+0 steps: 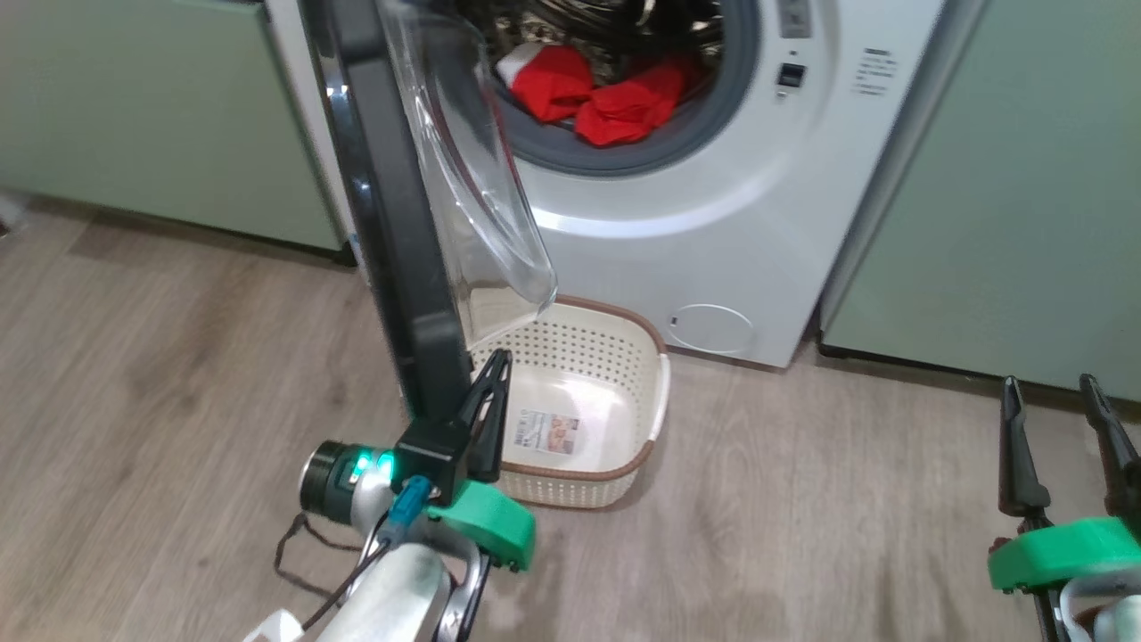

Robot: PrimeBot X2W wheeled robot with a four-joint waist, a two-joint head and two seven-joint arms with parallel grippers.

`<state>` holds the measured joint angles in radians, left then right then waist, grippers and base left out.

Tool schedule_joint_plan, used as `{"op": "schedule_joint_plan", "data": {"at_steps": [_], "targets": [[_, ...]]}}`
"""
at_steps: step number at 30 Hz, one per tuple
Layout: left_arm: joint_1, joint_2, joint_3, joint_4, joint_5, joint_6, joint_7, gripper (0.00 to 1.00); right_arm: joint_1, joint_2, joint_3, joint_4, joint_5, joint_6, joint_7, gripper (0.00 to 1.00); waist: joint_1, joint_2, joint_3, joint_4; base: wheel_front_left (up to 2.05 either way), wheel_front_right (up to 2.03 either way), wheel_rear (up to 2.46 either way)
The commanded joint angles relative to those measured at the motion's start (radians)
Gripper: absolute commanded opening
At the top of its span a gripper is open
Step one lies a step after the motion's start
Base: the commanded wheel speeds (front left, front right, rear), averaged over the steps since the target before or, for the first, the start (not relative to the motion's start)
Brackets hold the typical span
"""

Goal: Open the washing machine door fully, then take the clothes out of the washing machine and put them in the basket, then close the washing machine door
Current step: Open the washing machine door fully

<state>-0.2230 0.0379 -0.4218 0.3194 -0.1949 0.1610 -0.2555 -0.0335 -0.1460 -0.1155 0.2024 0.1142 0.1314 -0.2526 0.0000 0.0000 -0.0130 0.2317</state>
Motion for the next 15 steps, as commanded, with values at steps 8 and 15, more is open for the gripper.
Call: {"op": "schedule_joint_plan", "data": {"at_steps": [8, 15], "targets": [[0.018, 0.031, 0.121, 0.027, 0.017, -0.009, -0.006, 0.00, -0.005, -0.007, 0.029, -0.029, 0.005, -0.001, -0.009, 1.00, 0.0000, 0.0000, -0.010, 0.085, 0.00, 0.00, 0.00], [0.014, 0.084, 0.241, 0.034, 0.011, -0.005, -0.006, 0.00, -0.002, 0.002, 0.033, -0.025, 0.006, -0.001, -0.009, 1.00, 0.0000, 0.0000, -0.014, 0.140, 0.00, 0.00, 0.00]]}}
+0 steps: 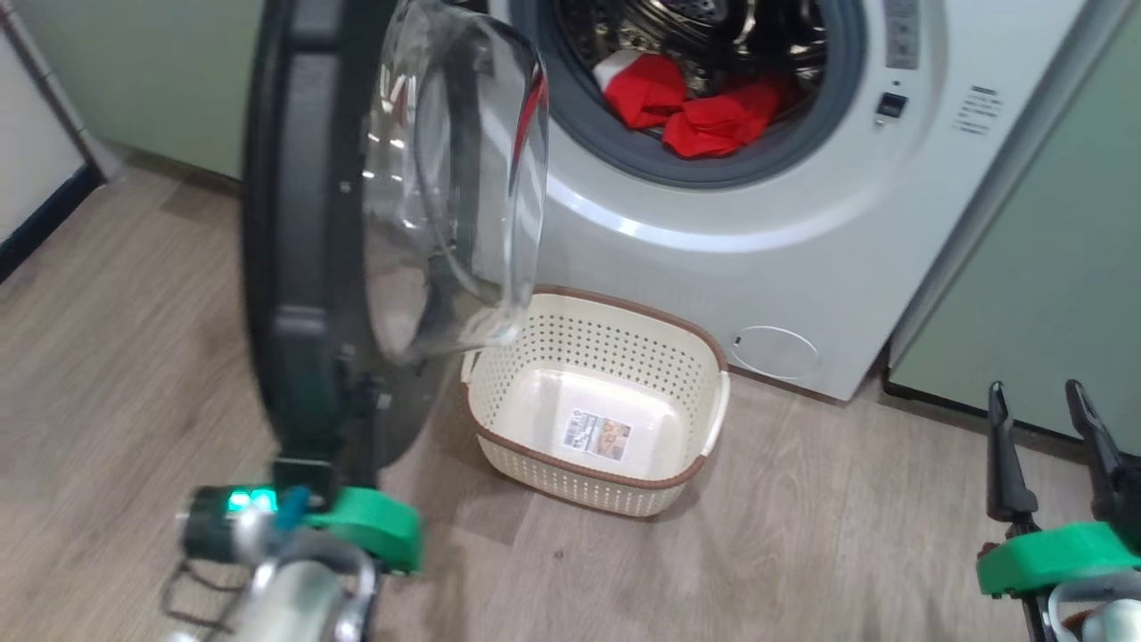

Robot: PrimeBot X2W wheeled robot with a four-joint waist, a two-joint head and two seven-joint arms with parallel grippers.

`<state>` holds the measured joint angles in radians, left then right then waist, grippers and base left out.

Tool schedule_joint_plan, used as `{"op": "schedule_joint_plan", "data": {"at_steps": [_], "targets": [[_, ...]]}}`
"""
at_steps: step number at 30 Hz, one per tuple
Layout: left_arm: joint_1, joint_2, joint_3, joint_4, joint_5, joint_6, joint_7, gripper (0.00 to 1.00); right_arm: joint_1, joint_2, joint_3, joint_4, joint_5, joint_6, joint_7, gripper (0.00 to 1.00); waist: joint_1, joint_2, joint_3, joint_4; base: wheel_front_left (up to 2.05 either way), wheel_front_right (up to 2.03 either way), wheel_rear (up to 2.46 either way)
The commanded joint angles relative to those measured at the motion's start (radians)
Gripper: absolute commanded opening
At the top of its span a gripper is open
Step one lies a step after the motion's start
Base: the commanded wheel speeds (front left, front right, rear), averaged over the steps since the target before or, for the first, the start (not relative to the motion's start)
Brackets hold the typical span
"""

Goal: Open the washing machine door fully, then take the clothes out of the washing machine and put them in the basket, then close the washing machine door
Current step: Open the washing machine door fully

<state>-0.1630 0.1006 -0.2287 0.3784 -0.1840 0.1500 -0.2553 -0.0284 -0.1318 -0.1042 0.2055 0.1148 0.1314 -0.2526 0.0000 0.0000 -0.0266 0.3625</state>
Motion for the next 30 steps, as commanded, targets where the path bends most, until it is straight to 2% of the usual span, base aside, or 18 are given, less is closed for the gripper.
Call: {"op": "schedule_joint_plan", "data": {"at_steps": [1, 7, 14, 23, 30], "targets": [[-0.053, 0.031, 0.067, -0.024, -0.002, 0.004, -0.006, 0.00, -0.007, -0.012, 0.024, -0.027, 0.006, -0.001, -0.009, 1.00, 0.0000, 0.0000, 0.000, 0.015, 0.00, 0.00, 0.00], [-0.103, 0.072, 0.174, 0.021, -0.021, -0.012, -0.006, 0.00, -0.013, -0.010, 0.028, -0.028, 0.005, -0.001, -0.009, 1.00, 0.0000, 0.0000, 0.007, 0.038, 0.00, 0.00, 0.00], [-0.175, 0.089, 0.255, 0.130, -0.037, -0.038, -0.006, 0.00, -0.020, -0.014, 0.035, -0.031, 0.006, -0.001, -0.009, 1.00, 0.0000, 0.0000, 0.024, 0.045, 0.00, 0.00, 0.00], [-0.258, 0.075, 0.336, 0.250, -0.025, -0.050, -0.006, 0.00, -0.013, -0.023, 0.030, -0.032, 0.008, -0.001, -0.009, 1.00, 0.0000, 0.0000, 0.049, 0.069, 0.00, 0.00, 0.00], [-0.292, 0.060, 0.399, 0.284, -0.014, -0.065, -0.006, 0.00, -0.024, -0.024, 0.039, -0.033, 0.007, -0.001, -0.009, 1.00, 0.0000, 0.0000, 0.065, 0.083, 0.00, 0.00, 0.00]]}}
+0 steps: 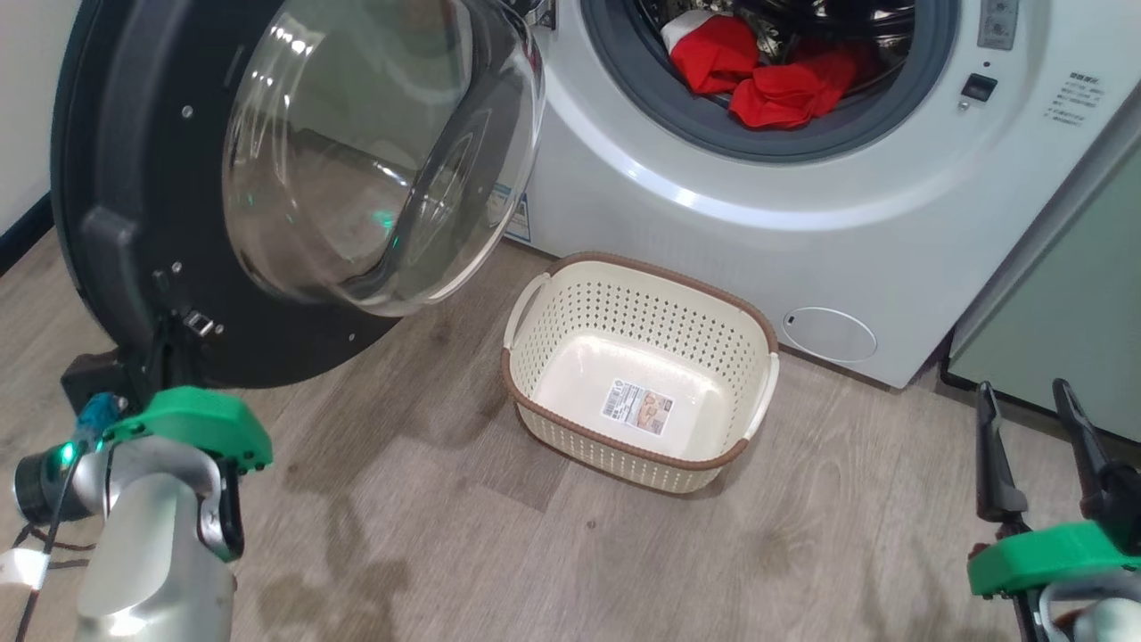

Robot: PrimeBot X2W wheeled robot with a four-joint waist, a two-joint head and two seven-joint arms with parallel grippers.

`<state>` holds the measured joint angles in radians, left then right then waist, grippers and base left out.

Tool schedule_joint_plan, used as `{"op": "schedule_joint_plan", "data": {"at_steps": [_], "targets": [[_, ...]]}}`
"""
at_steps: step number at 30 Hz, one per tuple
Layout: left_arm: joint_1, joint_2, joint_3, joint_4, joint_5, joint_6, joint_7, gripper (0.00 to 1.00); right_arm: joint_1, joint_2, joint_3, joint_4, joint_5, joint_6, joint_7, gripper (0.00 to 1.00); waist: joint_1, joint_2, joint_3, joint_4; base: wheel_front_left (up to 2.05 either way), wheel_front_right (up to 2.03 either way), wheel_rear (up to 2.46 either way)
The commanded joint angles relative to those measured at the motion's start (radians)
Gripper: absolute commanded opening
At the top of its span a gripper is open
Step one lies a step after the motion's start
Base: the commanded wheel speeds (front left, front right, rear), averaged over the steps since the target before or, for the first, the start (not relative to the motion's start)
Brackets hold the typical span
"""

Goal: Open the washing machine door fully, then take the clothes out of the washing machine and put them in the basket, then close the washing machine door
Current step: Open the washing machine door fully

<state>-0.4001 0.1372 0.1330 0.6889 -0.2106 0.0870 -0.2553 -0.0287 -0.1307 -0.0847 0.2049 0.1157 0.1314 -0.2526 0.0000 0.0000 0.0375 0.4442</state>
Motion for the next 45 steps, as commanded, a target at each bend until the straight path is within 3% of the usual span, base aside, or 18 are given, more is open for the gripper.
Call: {"op": "schedule_joint_plan", "data": {"at_steps": [1, 9, 16, 17, 18, 19, 26, 34, 45], "targets": [[-0.058, 0.021, 0.043, -0.024, 0.018, -0.005, -0.006, 0.00, -0.024, -0.026, 0.021, -0.032, 0.006, -0.001, -0.009, 1.00, 0.0000, 0.0000, 0.002, 0.001, 0.00, 0.00, 0.00], [0.001, -0.008, 0.057, -0.098, 0.066, -0.069, -0.006, 0.00, -0.022, -0.003, 0.029, -0.019, 0.014, -0.001, -0.009, 1.00, 0.0000, 0.0000, -0.026, -0.035, 0.00, 0.00, 0.00], [0.107, -0.043, 0.045, -0.202, 0.087, -0.138, -0.006, 0.00, -0.025, 0.022, 0.043, -0.017, 0.019, -0.001, -0.009, 1.00, 0.0000, 0.0000, -0.055, -0.135, 0.00, 0.00, 0.00], [0.118, -0.048, 0.042, -0.214, 0.088, -0.147, -0.006, 0.21, -0.026, 0.025, 0.045, -0.018, 0.019, -0.001, -0.009, 1.00, 0.0000, 0.0000, -0.057, -0.152, 0.00, 0.00, 0.00], [0.130, -0.053, 0.035, -0.227, 0.089, -0.154, -0.006, 0.49, -0.027, 0.027, 0.045, -0.018, 0.020, -0.001, -0.009, 1.00, 0.0000, 0.0000, -0.059, -0.167, 0.00, 0.00, 0.00], [0.149, -0.063, 0.027, -0.251, 0.092, -0.163, -0.006, 1.00, -0.028, 0.031, 0.047, -0.019, 0.020, -0.001, -0.009, 1.00, 0.0000, 0.0000, -0.062, -0.203, 0.00, 0.00, 0.00], [0.183, -0.080, 0.006, -0.270, 0.096, -0.175, -0.006, 1.00, -0.024, 0.031, 0.049, -0.023, 0.021, -0.001, -0.009, 1.00, 0.0000, 0.0000, -0.068, -0.327, 0.00, 0.00, 0.00], [0.186, -0.084, -0.008, -0.249, 0.086, -0.185, -0.006, 1.00, -0.020, 0.026, 0.045, -0.030, 0.021, -0.001, -0.009, 1.00, 0.0000, 0.0000, -0.064, -0.422, 0.00, 0.00, 0.00], [0.194, -0.086, -0.004, -0.260, 0.098, -0.182, -0.006, 1.00, -0.015, 0.025, 0.043, -0.034, 0.024, -0.001, -0.009, 1.00, 0.0000, 0.0000, -0.065, -0.485, 0.00, 0.00, 0.00]]}}
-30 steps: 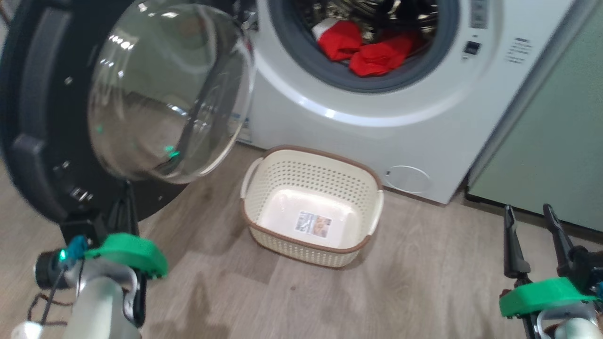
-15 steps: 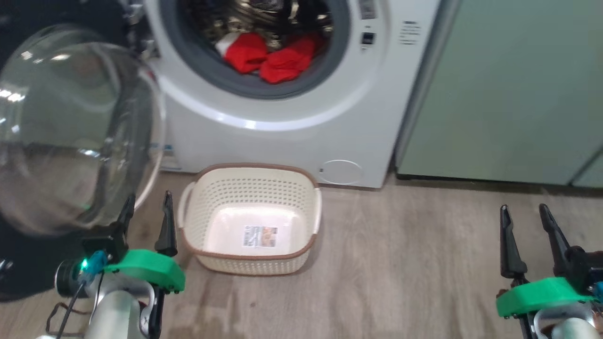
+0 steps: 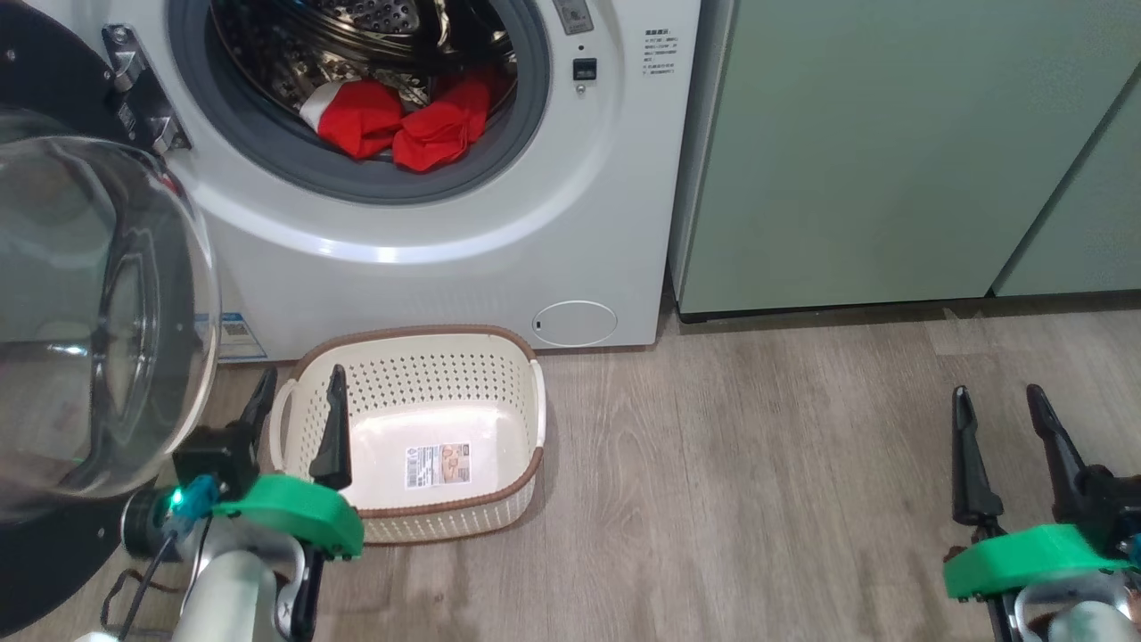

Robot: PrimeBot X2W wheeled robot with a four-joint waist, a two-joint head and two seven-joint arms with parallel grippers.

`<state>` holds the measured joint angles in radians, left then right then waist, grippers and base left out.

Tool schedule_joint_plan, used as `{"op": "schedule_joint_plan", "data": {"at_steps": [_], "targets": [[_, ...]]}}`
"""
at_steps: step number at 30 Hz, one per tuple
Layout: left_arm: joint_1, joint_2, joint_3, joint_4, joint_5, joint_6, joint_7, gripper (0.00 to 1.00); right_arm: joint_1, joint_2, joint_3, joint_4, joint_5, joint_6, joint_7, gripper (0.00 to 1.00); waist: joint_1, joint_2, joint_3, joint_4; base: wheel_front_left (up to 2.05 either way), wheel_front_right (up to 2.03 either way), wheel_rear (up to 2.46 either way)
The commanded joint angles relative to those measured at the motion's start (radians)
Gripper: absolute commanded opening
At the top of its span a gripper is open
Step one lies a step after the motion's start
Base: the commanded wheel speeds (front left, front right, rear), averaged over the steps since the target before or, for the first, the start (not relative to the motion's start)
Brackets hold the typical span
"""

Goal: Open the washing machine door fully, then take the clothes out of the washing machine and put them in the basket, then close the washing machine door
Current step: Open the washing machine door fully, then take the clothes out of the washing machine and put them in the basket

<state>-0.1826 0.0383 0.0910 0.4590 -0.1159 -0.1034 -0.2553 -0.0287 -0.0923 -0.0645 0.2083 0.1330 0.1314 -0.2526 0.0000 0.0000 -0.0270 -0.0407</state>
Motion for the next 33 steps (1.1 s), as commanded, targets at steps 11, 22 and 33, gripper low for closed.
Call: {"op": "schedule_joint_plan", "data": {"at_steps": [11, 22, 33], "targets": [[-0.030, 0.012, 0.036, -0.032, 0.013, 0.014, -0.006, 1.00, -0.016, -0.008, 0.019, -0.035, 0.007, -0.001, -0.009, 1.00, 0.0000, 0.0000, 0.004, -0.002, 0.00, 0.00, 0.00], [-0.036, 0.012, 0.018, -0.017, -0.029, -0.005, -0.006, 1.00, -0.018, -0.006, 0.018, -0.033, 0.005, -0.001, -0.009, 1.00, 0.0000, 0.0000, 0.007, 0.000, 0.64, -0.52, -0.12], [-0.048, 0.012, 0.013, -0.012, -0.043, -0.008, -0.006, 1.00, -0.025, -0.005, 0.016, -0.031, 0.005, -0.001, -0.009, 1.00, 0.0000, 0.0000, 0.016, 0.003, 1.98, -1.82, -0.16]]}}
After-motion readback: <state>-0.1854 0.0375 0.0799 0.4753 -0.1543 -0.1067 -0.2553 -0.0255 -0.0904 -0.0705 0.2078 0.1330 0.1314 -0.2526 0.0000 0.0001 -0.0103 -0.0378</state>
